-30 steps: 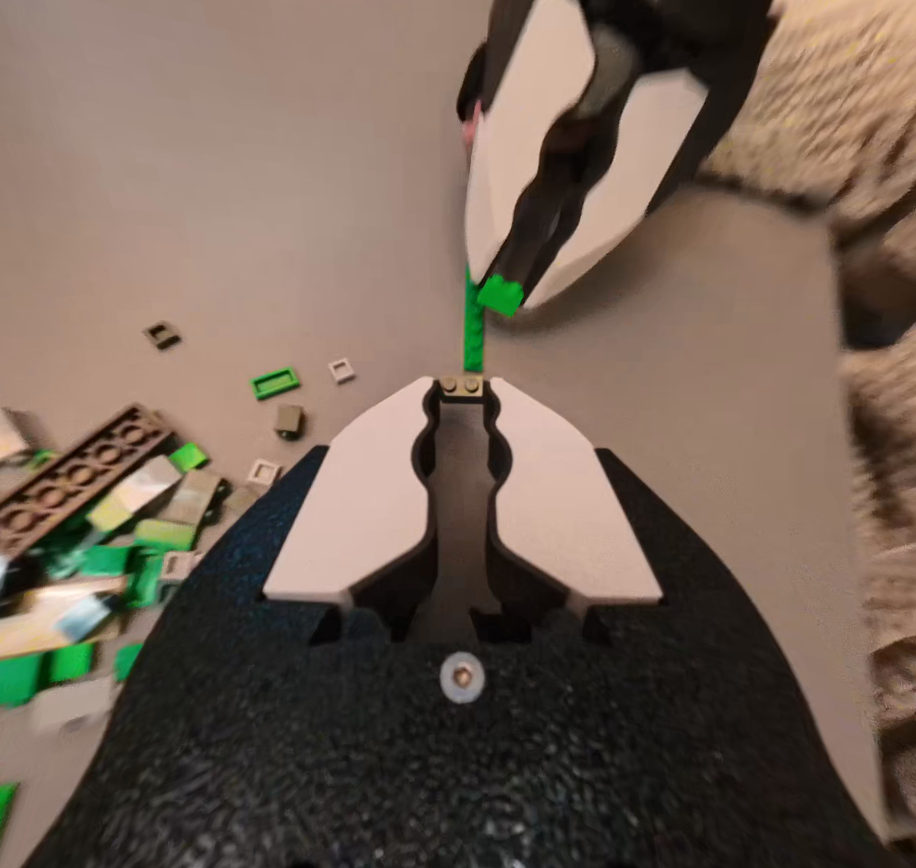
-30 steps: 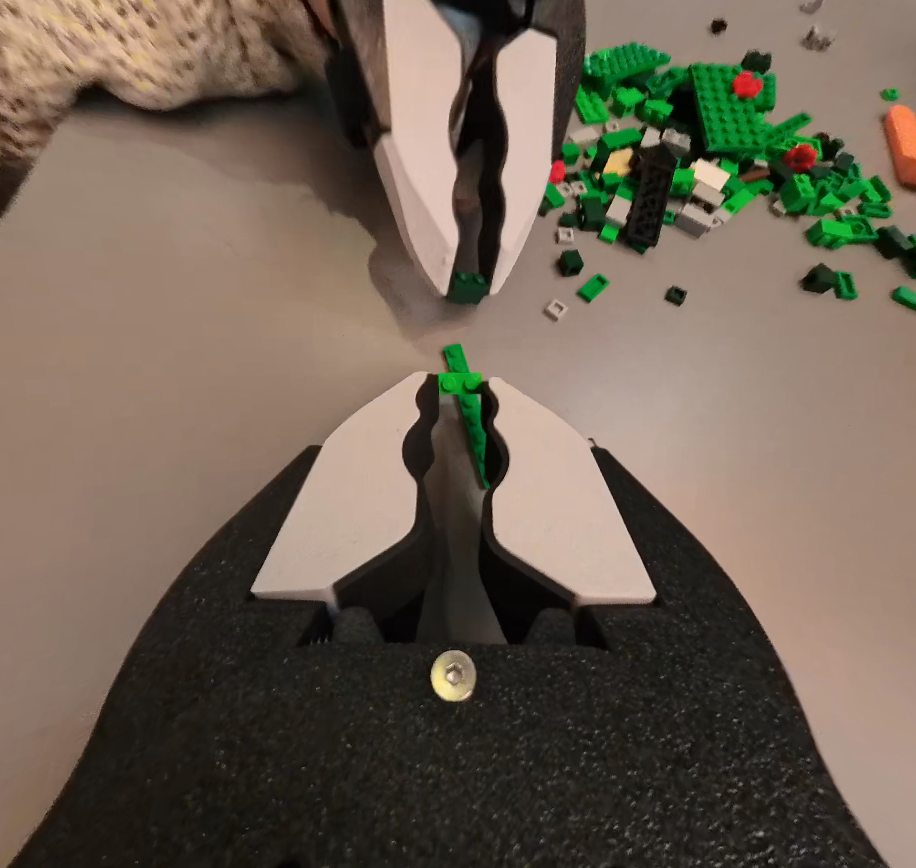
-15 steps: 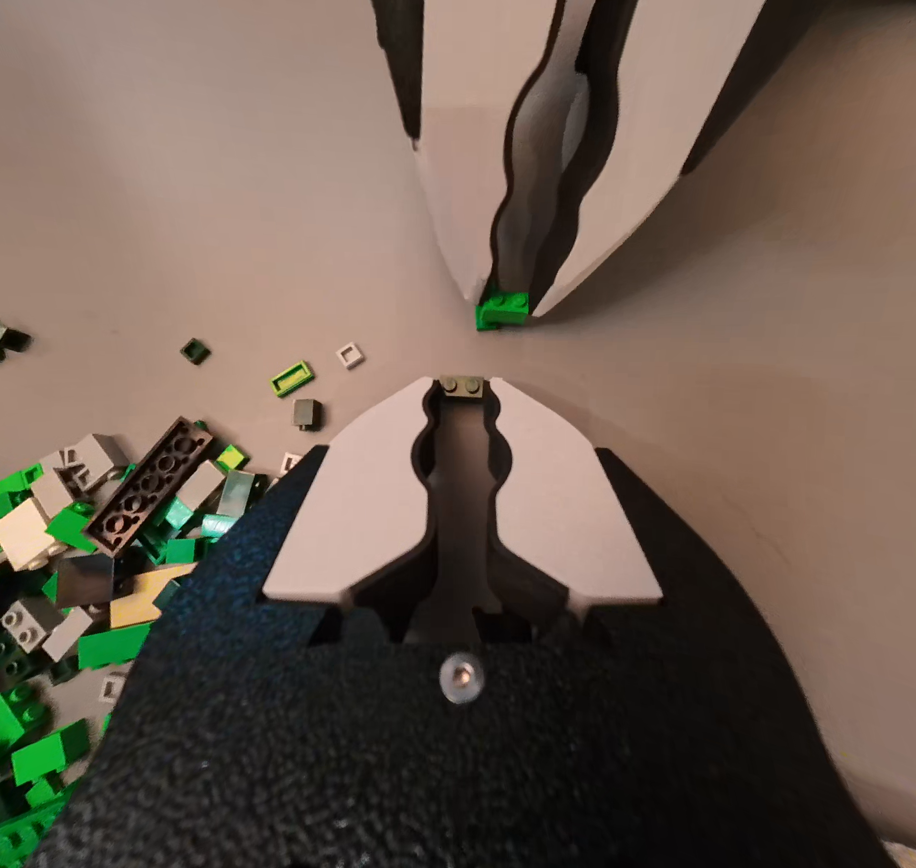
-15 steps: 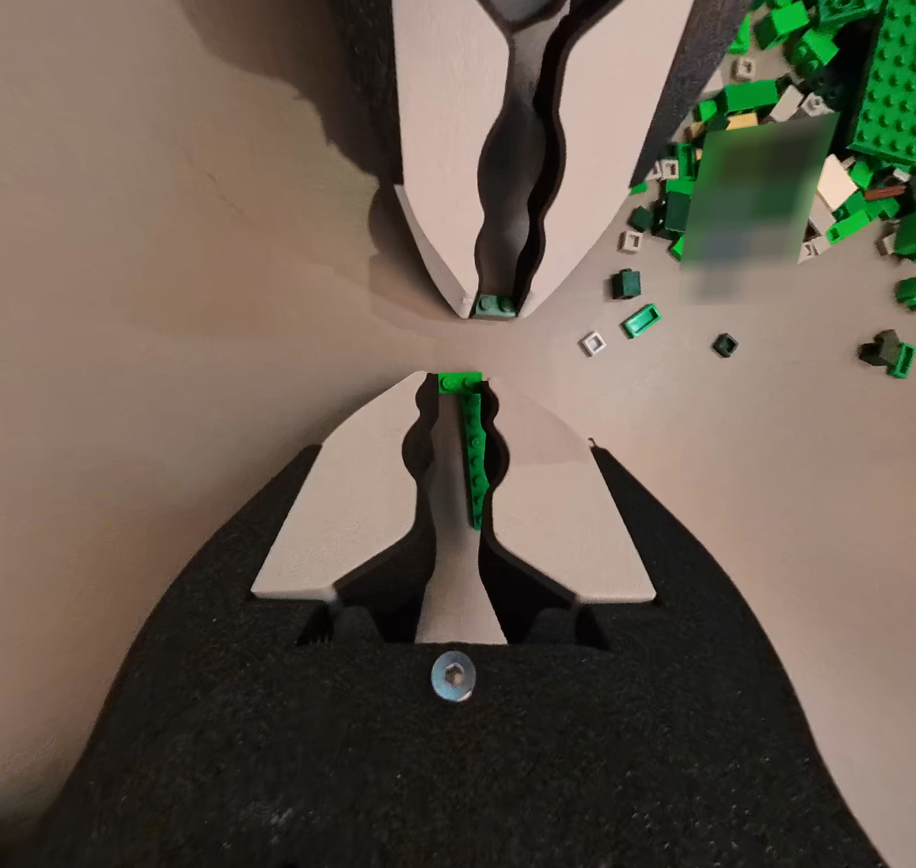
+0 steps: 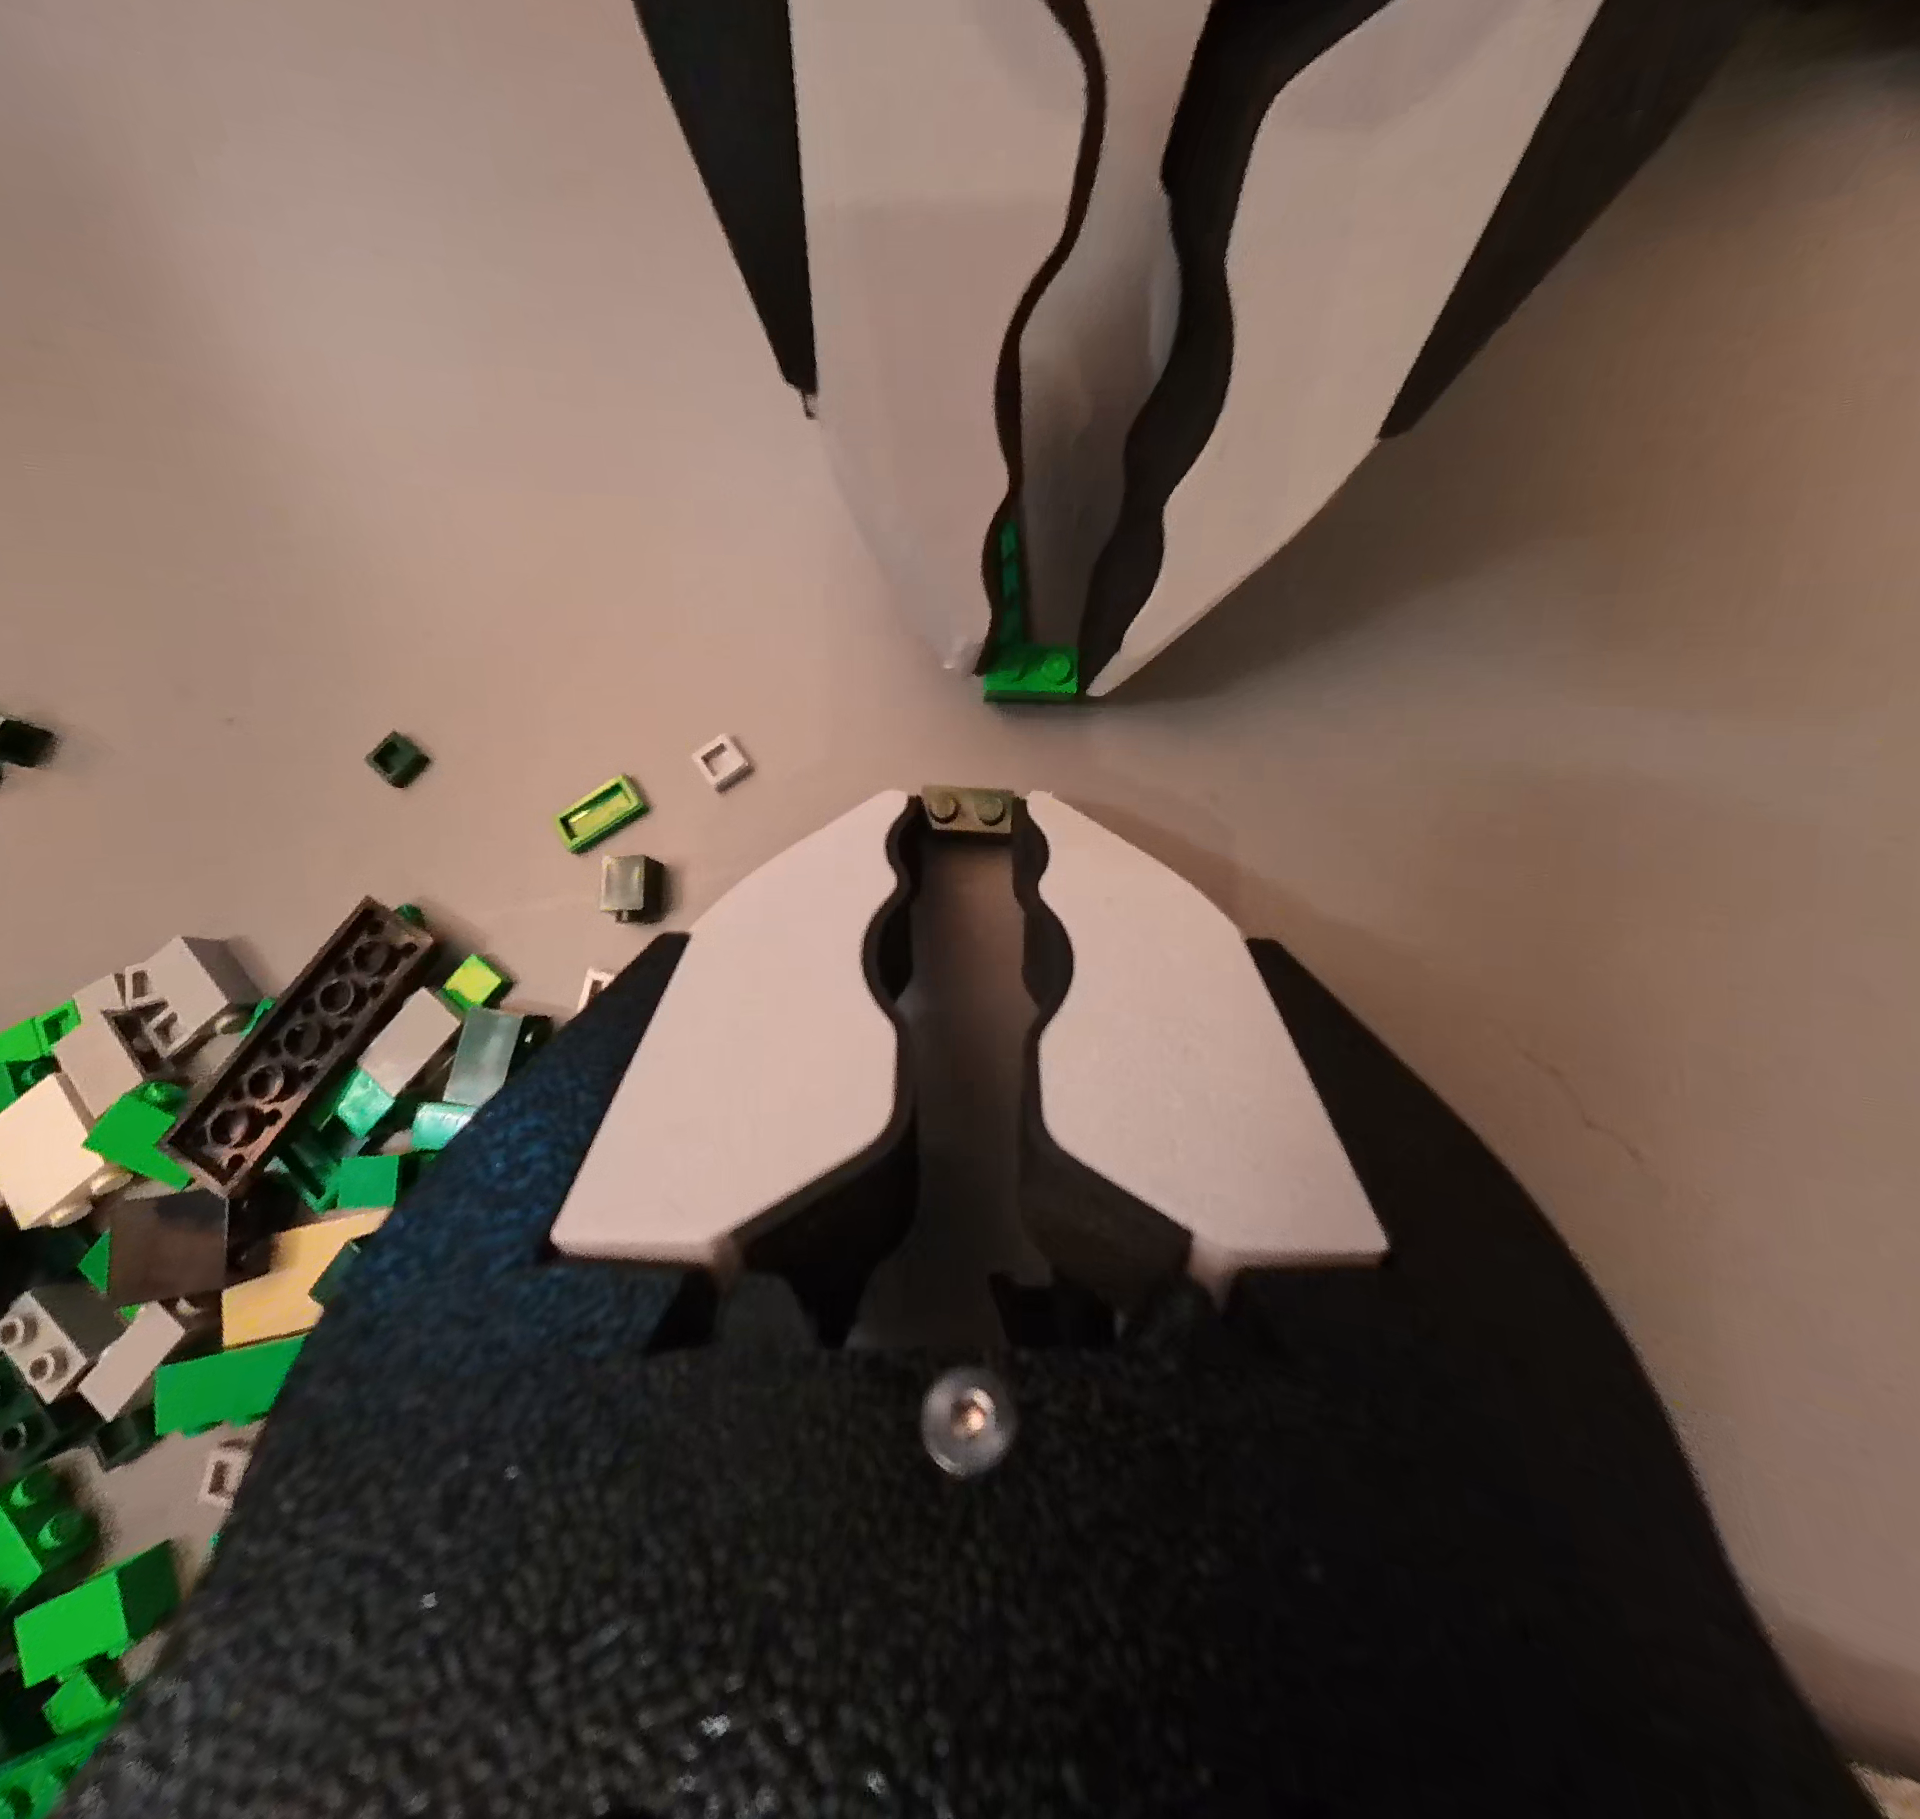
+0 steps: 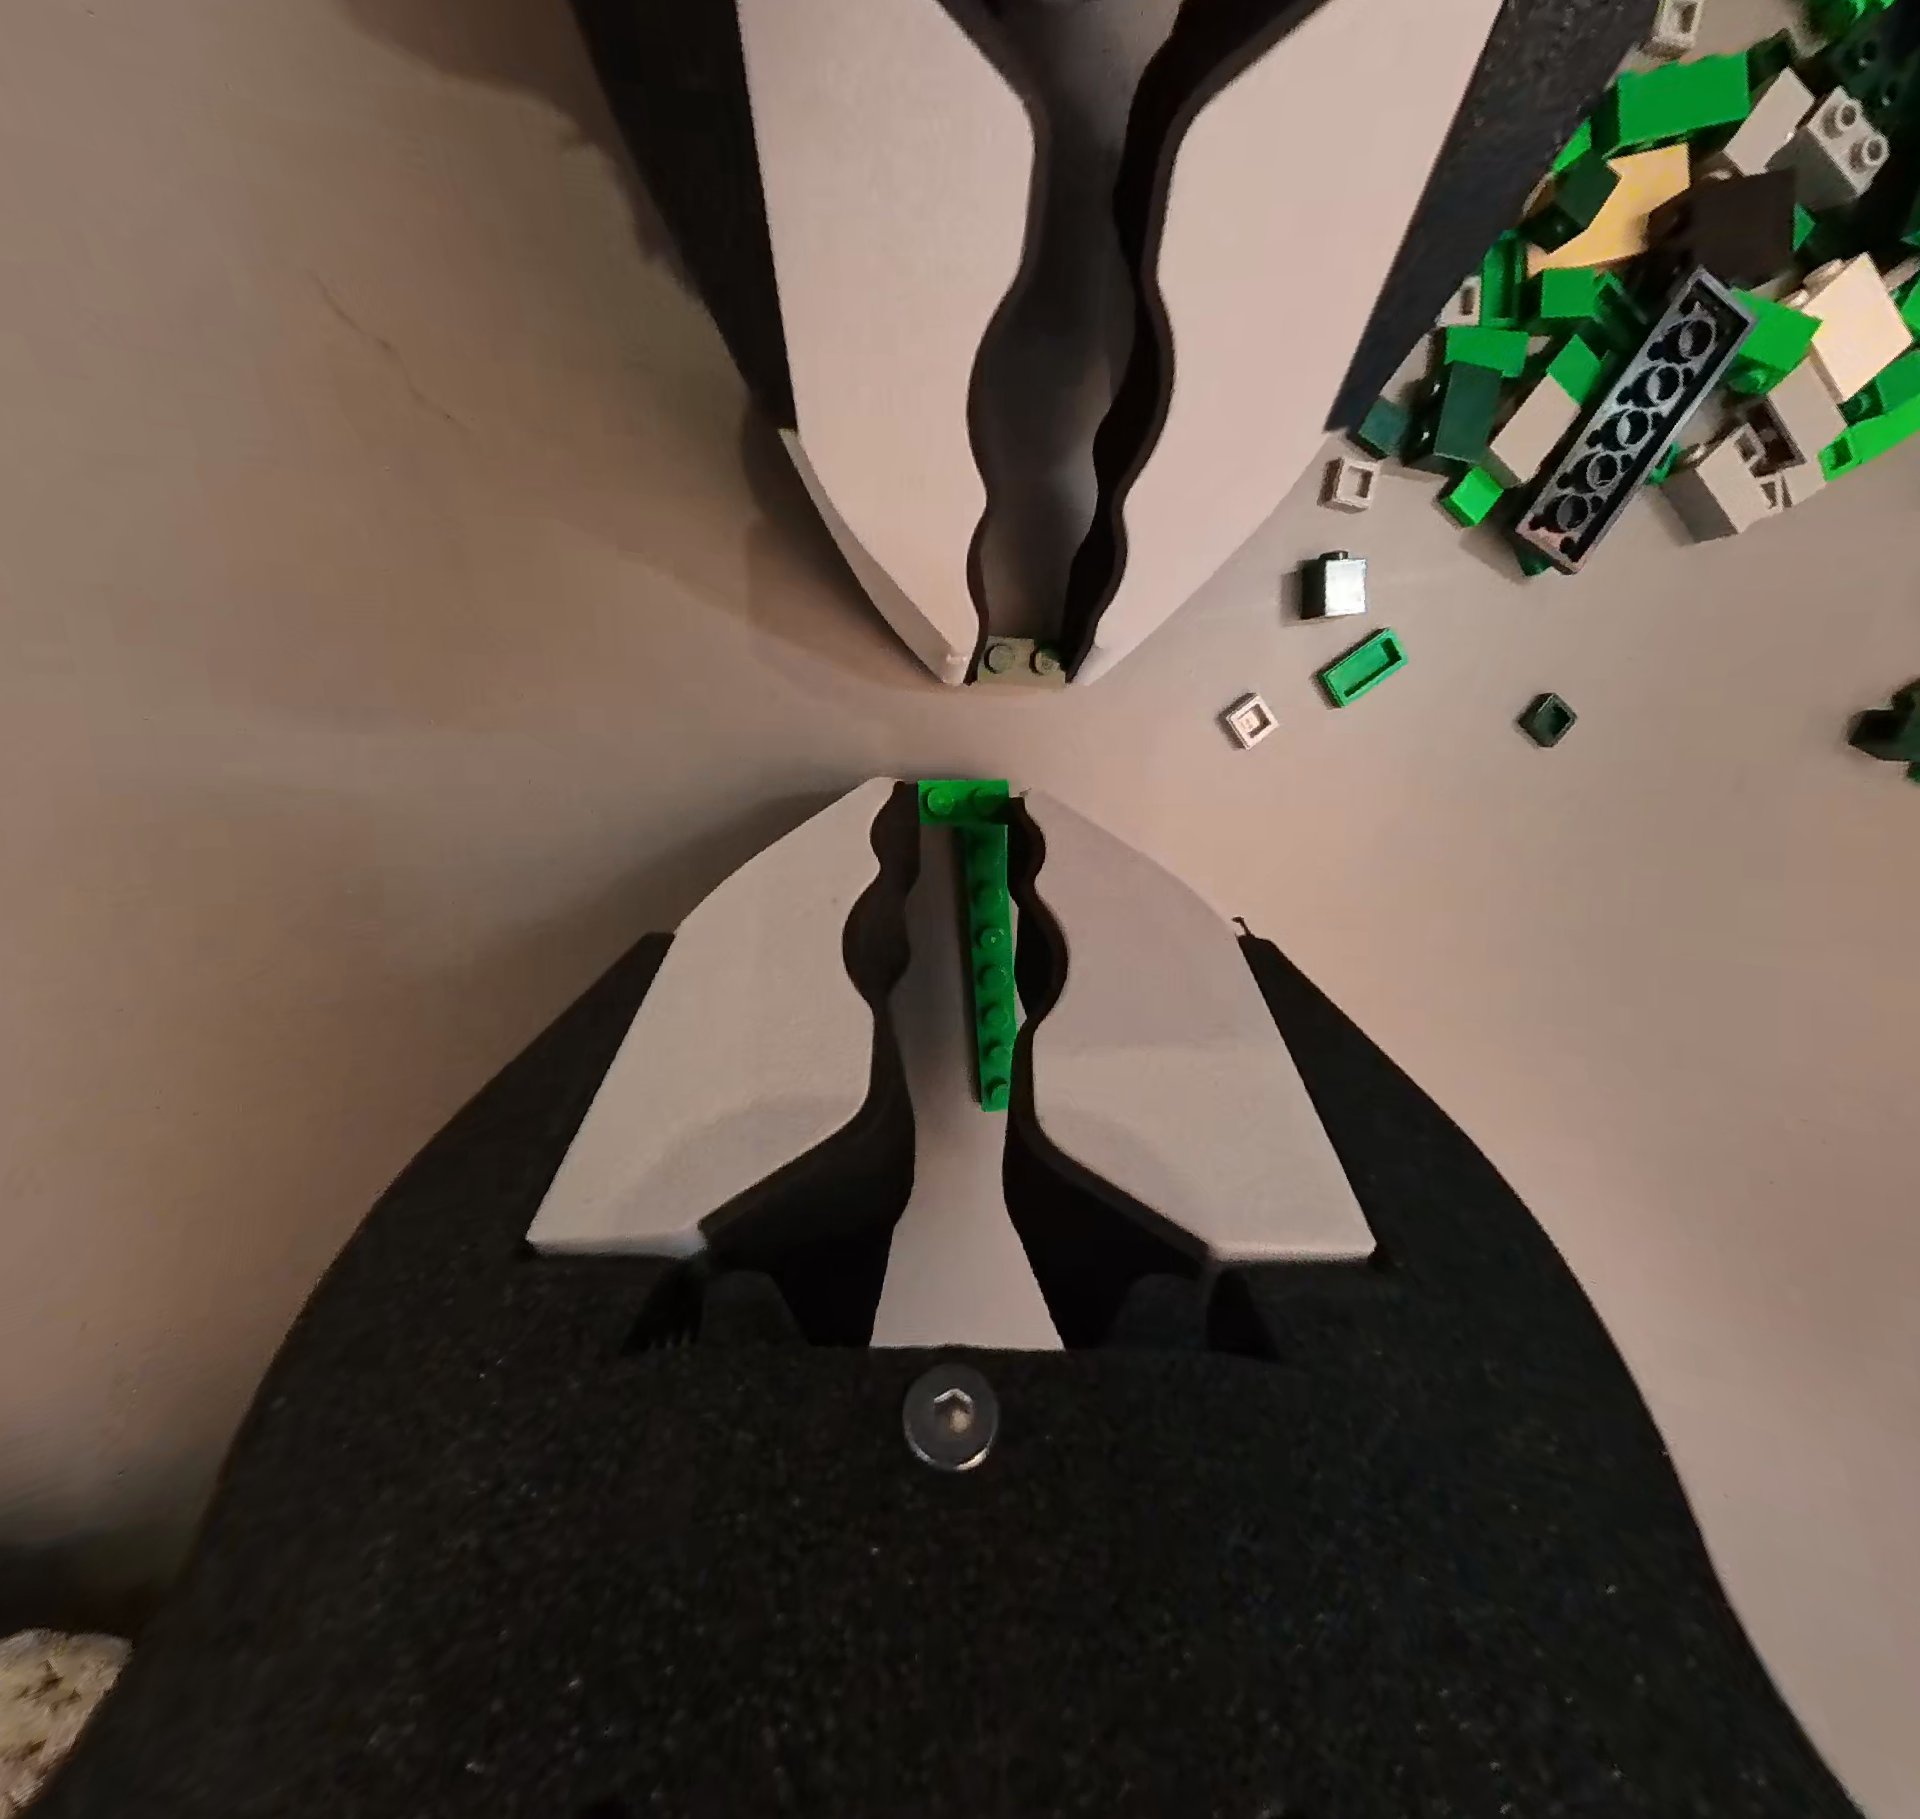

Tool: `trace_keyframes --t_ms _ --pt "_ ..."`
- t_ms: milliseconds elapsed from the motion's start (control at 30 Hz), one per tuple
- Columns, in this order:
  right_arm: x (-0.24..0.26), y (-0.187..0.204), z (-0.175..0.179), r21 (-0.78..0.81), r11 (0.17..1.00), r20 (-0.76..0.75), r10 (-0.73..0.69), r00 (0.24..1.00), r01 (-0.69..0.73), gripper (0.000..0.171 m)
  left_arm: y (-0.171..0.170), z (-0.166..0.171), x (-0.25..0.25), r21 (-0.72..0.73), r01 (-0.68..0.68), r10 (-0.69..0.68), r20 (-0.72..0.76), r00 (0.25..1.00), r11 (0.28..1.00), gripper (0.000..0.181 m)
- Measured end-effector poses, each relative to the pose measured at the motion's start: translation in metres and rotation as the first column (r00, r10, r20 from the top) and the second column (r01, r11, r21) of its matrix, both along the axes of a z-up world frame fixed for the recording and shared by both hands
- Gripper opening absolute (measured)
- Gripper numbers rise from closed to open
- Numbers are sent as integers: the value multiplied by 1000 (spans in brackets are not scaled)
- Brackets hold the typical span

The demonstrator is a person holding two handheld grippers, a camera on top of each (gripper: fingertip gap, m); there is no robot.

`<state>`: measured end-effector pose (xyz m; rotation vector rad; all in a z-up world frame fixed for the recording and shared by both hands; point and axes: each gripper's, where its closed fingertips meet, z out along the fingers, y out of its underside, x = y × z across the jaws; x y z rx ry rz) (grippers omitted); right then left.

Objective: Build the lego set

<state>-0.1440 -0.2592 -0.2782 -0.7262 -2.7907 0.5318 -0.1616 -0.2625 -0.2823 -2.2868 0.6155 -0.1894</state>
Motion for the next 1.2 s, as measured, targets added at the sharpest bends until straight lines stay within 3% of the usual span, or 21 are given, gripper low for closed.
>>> trace_keyframes --t_ms 300,467,600,667,767,867,1033,1133,1200 --pt "2 3 -1 -119 992 51 -33 998 39 16 2 0 1 5 3 -3 12 1000 1000 15" --pt "3 -3 6 -242 970 9 -4 1000 6 16 4 1 2 20 6 -6 -1 1000 1000 16" --pt "7 5 11 -253 968 -26 -5 1000 -2 16 4 1 1 22 3 -2 -8 1000 1000 17" --pt "6 8 14 -268 963 -49 -11 999 -3 16 5 1 0 26 -3 3 -13 1000 1000 23" --pt "4 8 24 -323 946 -112 -1 994 -36 16 5 3 -5 28 -16 17 -38 999 999 47" --pt "-2 9 34 -373 926 -179 -14 984 -55 16 9 9 -5 70 -34 36 -30 999 997 54" --pt "-12 7 56 -320 937 -408 -3 913 -140 16 20 38 -1 143 -162 124 243 962 976 40" --pt "-16 6 64 -190 970 -514 32 857 -151 16 22 68 -2 150 -252 128 559 819 956 32" --pt "-19 5 67 -97 984 -566 66 821 -147 16 21 76 -6 128 -284 134 657 742 950 30"
